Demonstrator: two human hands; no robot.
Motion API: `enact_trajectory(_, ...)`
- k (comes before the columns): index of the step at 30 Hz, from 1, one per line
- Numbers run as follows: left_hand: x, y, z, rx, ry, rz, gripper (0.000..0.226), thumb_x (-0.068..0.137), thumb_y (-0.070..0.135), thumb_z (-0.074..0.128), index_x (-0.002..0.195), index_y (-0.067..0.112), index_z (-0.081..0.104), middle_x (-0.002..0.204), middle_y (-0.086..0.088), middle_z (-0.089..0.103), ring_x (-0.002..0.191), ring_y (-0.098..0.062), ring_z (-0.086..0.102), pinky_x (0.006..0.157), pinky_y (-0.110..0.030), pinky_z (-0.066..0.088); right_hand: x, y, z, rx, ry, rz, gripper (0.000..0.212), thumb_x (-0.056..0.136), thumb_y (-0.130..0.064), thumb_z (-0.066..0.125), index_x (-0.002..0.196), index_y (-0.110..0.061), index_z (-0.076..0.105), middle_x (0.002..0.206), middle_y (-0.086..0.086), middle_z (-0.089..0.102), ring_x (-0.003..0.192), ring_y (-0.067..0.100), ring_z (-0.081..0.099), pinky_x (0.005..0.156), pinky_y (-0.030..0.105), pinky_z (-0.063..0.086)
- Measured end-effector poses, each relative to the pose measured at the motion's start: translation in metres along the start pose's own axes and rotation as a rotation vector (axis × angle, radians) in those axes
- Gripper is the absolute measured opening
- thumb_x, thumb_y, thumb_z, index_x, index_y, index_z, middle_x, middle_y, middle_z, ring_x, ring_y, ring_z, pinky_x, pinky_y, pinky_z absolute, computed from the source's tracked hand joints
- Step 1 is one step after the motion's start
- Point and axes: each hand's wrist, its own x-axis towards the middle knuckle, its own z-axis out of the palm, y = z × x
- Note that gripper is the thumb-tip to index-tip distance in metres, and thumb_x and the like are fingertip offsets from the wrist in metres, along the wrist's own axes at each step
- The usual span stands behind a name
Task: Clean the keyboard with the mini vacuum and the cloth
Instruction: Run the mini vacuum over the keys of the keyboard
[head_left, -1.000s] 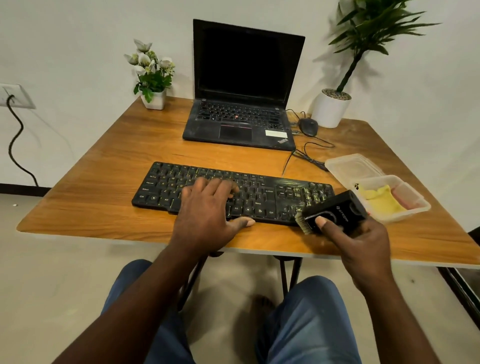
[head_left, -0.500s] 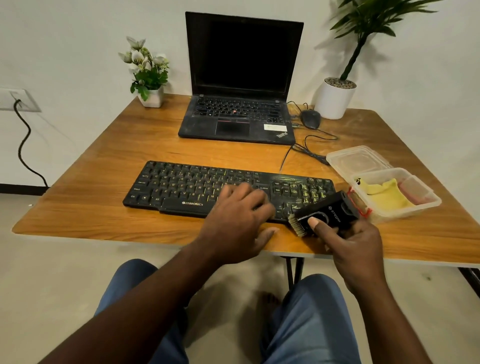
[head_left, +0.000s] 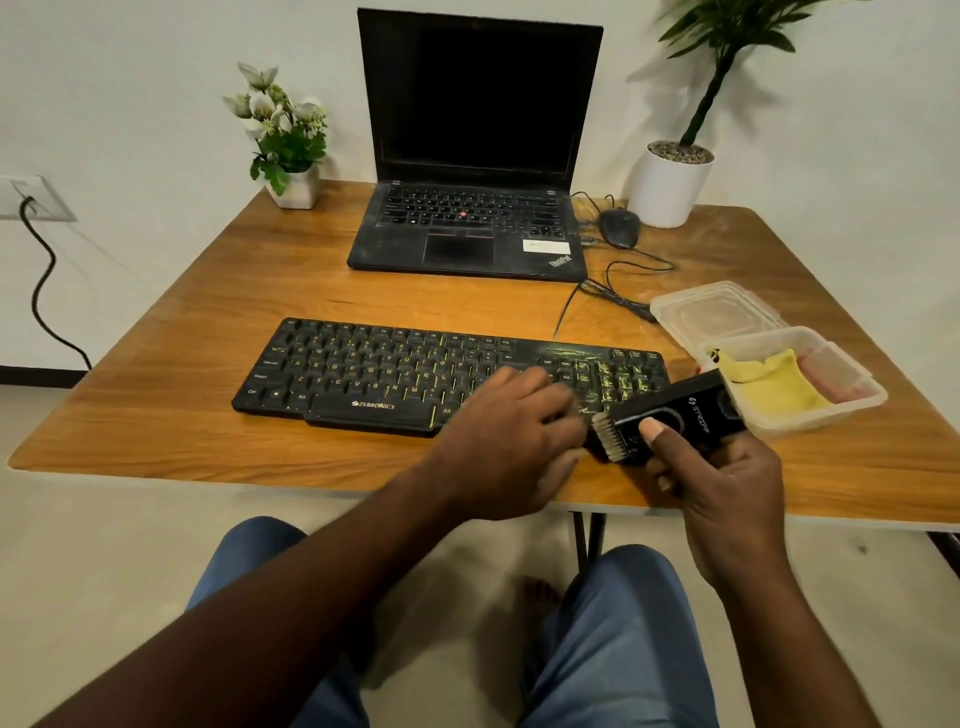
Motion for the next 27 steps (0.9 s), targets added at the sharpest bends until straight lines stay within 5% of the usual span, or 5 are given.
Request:
enact_trajectory(12,-0.022,-0.043,-0.014,0.109,-0.063,-0.21,0.051,0.094,0.064,0.046,0.117,0.023,0.066,0.112,-0.001,0.064,0.104,-0.02,0.052,0.082,-0.036,0.042,-0.002,-0.001,0.003,-0.05,0.033,-0.002,0.042,0.073,-0.04,0.082,0.087,-0.002,0.071,0.072,0.018,0.071,0.062,0.021,0.063,0.061,0.041,0.049)
enact_trajectory(20,-0.025,-0.043,-0.014,0.093,-0.05,-0.267,0.06,0.088,0.077,0.051,0.116,0.026,0.064,0.114,0.001,0.063,0.107,-0.021,0.053,0.086,-0.04,0.045,-0.002,-0.004,0.005,-0.001,0.054,0.034,0.031,0.075,-0.037,0.082,0.089,-0.011,0.073,0.067,0.008,0.069,0.06,0.018,0.062,0.058,0.035,0.049)
enact_trajectory(27,-0.024,-0.044,-0.016,0.138,-0.117,-0.222,0.076,0.087,0.083,0.039,0.14,0.034,0.058,0.123,-0.001,0.061,0.112,-0.024,0.05,0.088,-0.041,0.043,0.001,-0.015,0.018,0.023,0.178,0.026,0.011,0.085,-0.025,0.084,0.088,-0.019,0.074,0.07,0.005,0.072,0.061,0.016,0.063,0.058,0.034,0.048)
